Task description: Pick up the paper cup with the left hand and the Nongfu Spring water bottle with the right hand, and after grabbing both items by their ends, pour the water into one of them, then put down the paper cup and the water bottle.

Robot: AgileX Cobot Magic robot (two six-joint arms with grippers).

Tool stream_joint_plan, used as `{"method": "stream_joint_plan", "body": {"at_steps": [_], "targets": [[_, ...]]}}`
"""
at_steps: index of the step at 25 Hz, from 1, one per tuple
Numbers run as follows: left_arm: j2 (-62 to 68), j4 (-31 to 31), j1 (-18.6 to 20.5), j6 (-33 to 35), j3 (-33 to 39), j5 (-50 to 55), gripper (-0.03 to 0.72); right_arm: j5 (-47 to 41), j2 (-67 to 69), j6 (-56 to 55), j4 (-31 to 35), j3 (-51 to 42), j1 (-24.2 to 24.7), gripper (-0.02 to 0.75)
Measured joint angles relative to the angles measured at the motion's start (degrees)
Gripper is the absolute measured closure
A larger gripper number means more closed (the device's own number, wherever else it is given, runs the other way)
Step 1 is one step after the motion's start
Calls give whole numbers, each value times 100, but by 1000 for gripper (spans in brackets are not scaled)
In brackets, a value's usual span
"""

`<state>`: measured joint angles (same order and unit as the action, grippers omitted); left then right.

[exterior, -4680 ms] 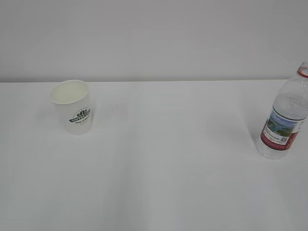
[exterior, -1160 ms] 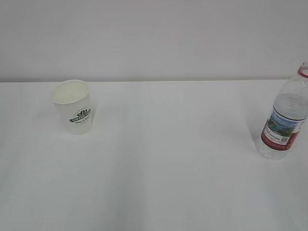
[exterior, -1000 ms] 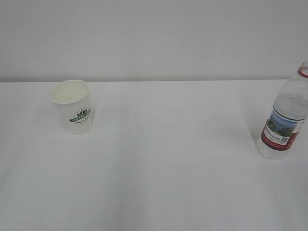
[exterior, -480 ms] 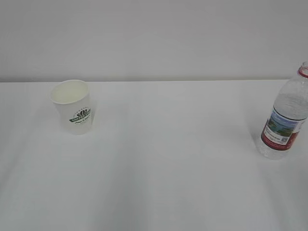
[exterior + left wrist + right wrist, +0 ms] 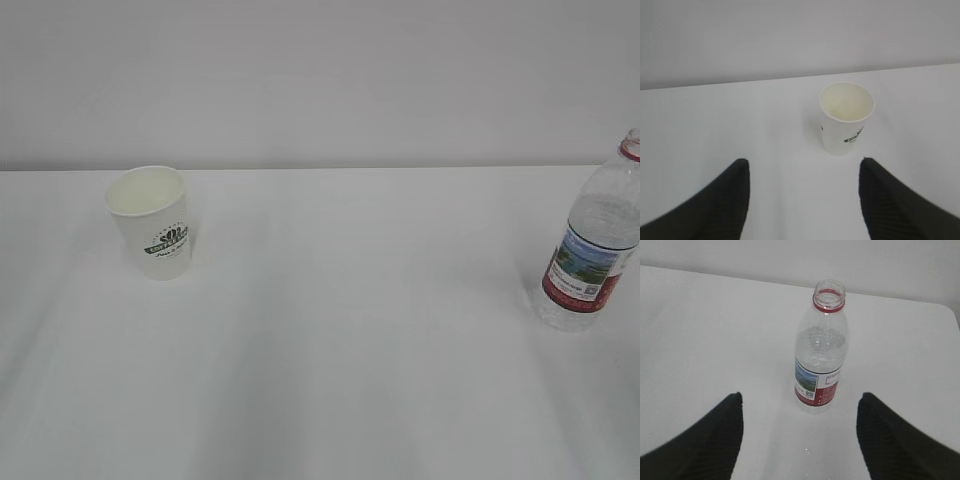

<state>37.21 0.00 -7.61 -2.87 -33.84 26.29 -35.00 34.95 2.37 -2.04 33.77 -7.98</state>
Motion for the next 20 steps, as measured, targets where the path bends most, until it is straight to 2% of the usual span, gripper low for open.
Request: {"method": "stream_joint_plan", "body": {"at_steps": [20], "targets": [[1235,0,0,0,0,-847,193,1266,1334,0,0,0,0,204]]}}
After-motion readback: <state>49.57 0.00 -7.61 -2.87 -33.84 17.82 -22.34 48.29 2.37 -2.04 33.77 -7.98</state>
